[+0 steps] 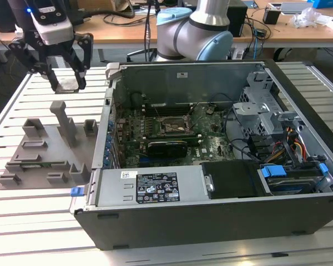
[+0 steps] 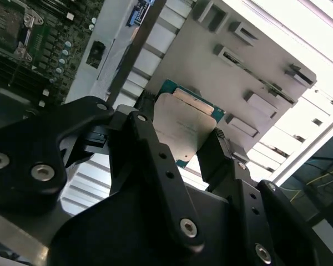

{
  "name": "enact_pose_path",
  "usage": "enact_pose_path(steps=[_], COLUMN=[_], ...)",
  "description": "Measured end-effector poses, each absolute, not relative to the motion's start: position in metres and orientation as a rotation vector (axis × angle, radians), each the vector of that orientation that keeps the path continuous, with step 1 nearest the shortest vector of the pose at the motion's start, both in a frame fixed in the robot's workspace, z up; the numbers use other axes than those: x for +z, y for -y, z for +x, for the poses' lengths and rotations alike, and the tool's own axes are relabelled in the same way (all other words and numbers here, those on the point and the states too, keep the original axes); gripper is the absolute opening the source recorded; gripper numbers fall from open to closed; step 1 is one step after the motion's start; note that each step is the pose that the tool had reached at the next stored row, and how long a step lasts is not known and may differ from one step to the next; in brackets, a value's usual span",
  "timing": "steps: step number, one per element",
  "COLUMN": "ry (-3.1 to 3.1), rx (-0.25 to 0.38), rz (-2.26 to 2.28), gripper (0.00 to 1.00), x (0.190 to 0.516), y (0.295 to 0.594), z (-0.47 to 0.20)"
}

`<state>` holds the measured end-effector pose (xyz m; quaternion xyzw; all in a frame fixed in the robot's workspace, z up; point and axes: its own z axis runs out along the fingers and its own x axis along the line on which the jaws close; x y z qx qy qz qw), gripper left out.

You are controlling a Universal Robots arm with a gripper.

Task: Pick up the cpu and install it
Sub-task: 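Pick up the cpu and move it towards the insertion slot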

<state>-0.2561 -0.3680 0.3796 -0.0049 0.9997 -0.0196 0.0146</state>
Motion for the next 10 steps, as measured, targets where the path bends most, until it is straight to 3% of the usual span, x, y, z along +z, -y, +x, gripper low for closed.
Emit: enact_pose_path(steps=[10], ry=[-3.112], rx=[-0.061], rz=[-0.015], gripper=[0.55], x=[0.38], y=[0.368], z=[-0.219])
